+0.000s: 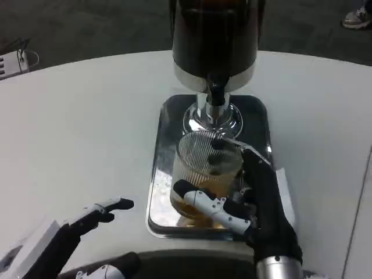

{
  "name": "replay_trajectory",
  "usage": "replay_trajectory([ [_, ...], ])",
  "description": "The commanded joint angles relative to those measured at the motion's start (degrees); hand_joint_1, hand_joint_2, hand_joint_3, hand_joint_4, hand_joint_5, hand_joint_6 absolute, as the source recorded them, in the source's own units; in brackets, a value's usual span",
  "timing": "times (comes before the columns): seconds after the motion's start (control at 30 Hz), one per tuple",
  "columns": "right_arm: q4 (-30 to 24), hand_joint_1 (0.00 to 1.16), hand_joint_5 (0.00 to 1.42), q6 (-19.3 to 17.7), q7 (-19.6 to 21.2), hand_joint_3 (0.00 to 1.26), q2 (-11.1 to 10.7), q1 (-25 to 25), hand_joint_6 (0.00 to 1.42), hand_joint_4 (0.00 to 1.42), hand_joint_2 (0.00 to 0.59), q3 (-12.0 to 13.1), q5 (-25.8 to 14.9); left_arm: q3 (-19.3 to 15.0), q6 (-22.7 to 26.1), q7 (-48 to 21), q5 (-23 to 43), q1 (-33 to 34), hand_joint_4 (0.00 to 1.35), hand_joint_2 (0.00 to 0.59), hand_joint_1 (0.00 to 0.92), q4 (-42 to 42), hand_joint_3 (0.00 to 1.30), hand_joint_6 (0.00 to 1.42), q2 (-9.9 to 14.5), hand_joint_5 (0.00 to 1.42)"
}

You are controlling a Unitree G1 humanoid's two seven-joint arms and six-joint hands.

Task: Grasp the cup under the faucet to collect the drink, then remove the cup.

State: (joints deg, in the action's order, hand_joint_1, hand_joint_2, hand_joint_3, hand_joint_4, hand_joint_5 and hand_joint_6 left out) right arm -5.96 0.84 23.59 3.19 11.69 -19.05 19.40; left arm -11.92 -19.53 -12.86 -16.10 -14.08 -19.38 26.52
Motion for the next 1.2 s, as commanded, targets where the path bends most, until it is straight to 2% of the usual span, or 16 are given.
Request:
replay_trajectory([
  [0.03, -7.2, 0.97, 1.42, 0.4, -4.1, 1.19, 0.1, -3.3, 1.38, 1.42, 0.219, -0.3, 0.6, 1.6, -0.9, 0.3, -0.5, 0.7, 0.17, 0.075, 0.0, 0.7, 0.26, 0.24, -0.1, 0.23],
  [0.23, -9.6, 0.97, 1.42, 0.8, -7.6, 1.18, -0.4, -5.7, 1.39, 1.41, 0.213, 0.7, 1.1, 2.6, -0.7, 0.8, -1.2, 1.5, 0.17, 0.075, 0.0, 0.2, 0.26, 0.24, -0.3, 0.23],
  [0.37, -14.9, 0.97, 1.42, -0.2, -10.8, 1.18, -2.6, -9.4, 1.39, 1.41, 0.209, 1.5, 1.1, 2.6, -0.9, 1.2, -2.3, 1.6, 0.16, 0.075, 0.0, -0.8, 0.26, 0.24, -0.3, 0.23],
  [0.53, -21.5, 0.97, 1.42, -0.6, -14.9, 1.18, -5.5, -13.3, 1.39, 1.41, 0.206, 4.5, 0.2, 2.5, -1.2, 2.2, -4.4, 0.9, 0.12, 0.075, 0.0, -2.2, 0.23, 0.23, -0.6, 0.19],
  [0.73, -26.8, 0.97, 1.42, -1.6, -18.8, 1.17, -8.9, -16.1, 1.4, 1.41, 0.205, 7.6, -0.8, 2.4, -1.4, 2.7, -6.9, 0.5, 0.05, 0.075, 0.0, -3.9, 0.18, 0.2, -0.4, 0.13],
  [0.97, -30.9, 0.96, 1.42, -3.3, -22.3, 1.17, -11.9, -19.1, 1.4, 1.41, 0.204, 11.3, -2.5, 2.5, -1.5, 2.3, -9.4, -0.3, 0.0, 0.072, 0.0, -6.0, 0.14, 0.17, 0.1, 0.07],
  [1.2, -33.4, 0.96, 1.42, -3.3, -26.0, 1.17, -14.6, -21.7, 1.4, 1.41, 0.199, 15.3, -5.0, 2.6, -1.1, 1.8, -11.5, -0.9, 0.0, 0.067, 0.0, -8.2, 0.1, 0.12, 0.4, 0.03],
])
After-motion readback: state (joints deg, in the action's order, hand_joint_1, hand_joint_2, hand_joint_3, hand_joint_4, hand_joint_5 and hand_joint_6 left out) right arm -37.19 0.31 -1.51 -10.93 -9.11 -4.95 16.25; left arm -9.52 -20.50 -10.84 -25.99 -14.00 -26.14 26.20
